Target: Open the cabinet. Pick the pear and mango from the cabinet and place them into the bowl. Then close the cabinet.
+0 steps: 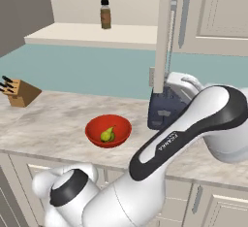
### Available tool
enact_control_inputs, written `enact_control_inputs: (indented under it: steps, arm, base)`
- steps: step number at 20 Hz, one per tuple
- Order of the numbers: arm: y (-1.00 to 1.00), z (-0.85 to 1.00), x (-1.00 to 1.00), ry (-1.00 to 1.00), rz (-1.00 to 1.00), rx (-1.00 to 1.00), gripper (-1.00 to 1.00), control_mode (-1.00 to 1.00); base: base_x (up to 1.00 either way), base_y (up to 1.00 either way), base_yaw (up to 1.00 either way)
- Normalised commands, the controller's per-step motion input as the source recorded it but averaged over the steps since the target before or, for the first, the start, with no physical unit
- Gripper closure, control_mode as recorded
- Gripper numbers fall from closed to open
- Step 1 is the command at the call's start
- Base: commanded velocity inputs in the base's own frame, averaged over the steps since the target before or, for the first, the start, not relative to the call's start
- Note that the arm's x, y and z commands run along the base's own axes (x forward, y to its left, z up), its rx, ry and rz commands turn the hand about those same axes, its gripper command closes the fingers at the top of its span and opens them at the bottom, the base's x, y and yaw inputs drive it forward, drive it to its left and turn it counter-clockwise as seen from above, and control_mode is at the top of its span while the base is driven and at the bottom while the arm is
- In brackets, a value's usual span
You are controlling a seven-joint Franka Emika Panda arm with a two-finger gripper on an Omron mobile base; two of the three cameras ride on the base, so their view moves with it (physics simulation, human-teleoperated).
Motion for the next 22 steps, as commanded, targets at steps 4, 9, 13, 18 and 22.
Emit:
enact_control_inputs:
  steps: [4, 9, 13, 18, 22]
  arm:
    - [-0.28, 0.0, 0.46, -0.03, 0.08, 0.08, -1.0, -1.0]
    - [-0.17, 0.0, 0.3, -0.04, 0.06, 0.06, -1.0, -1.0]
    - [0.0, 0.0, 0.08, -0.07, 0.04, 0.01, -1.0, -1.0]
    - [0.11, 0.0, 0.09, -0.12, 0.03, 0.0, -1.0, -1.0]
    - [0.22, 0.0, 0.25, -0.07, 0.03, 0.0, -1.0, -1.0]
  base:
    - [0.0, 0.0, 0.0]
    - [0.0, 0.0, 0.0]
    - [0.0, 0.0, 0.0]
    - [0.0, 0.0, 0.0]
    - [0.0, 0.0, 0.0]
